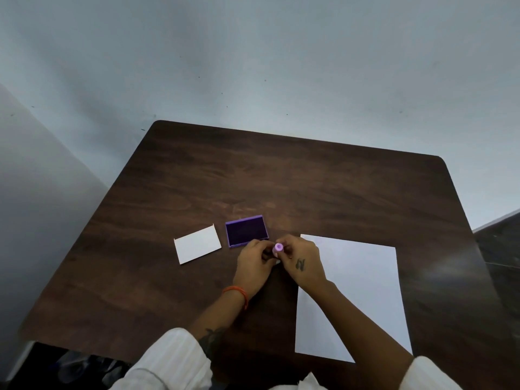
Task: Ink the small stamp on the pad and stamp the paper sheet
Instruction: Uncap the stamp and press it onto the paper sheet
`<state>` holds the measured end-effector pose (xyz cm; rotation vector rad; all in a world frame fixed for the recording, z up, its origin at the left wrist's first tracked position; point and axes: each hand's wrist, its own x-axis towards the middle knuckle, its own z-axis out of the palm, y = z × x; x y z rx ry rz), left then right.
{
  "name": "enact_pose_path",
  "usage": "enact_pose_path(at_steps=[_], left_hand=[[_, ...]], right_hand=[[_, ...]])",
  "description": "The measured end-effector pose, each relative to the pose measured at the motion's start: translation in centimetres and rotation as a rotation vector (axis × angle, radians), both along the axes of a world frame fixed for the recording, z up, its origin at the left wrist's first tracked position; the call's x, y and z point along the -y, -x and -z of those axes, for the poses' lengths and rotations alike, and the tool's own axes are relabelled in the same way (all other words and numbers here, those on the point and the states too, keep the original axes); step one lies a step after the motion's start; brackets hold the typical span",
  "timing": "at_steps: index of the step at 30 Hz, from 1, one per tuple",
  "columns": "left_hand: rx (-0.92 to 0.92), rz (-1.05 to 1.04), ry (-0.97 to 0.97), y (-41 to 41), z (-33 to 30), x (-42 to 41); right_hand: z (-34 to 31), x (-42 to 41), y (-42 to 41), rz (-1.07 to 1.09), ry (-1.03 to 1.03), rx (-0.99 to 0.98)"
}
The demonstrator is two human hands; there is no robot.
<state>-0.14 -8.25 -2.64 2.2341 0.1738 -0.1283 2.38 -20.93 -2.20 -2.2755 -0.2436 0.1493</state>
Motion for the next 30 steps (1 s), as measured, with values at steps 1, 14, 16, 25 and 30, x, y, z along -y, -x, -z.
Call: enact_pose_path(at_steps=[1,14,16,25,30], left_hand=[[-0.001,-0.017,-0.001,-0.1,0.1,0.0],[-0.013,0.025,0.306,-0.4,-1.9,-1.3],[-0.013,0.020,0.356,-0.3,-2.5,-1.6],[-0.102,0.027,0.454,-0.1,-3.7,-2.3],[-0.083,0.008,0.450,0.0,-4.1,-2.2]], right_hand=[[0.0,0.0,0.1,-0.003,-0.003,0.002],[-1.8,1.0,-0.3,0.176,-0.410,-0.266],[-1.8,1.2,-0.2,0.203,-0.486,-0.378],[-3.0,1.9,0.6,0.078,-0.604,-0.418],[-3.5,1.7,0.1,0.182,-0.606,-0.490]])
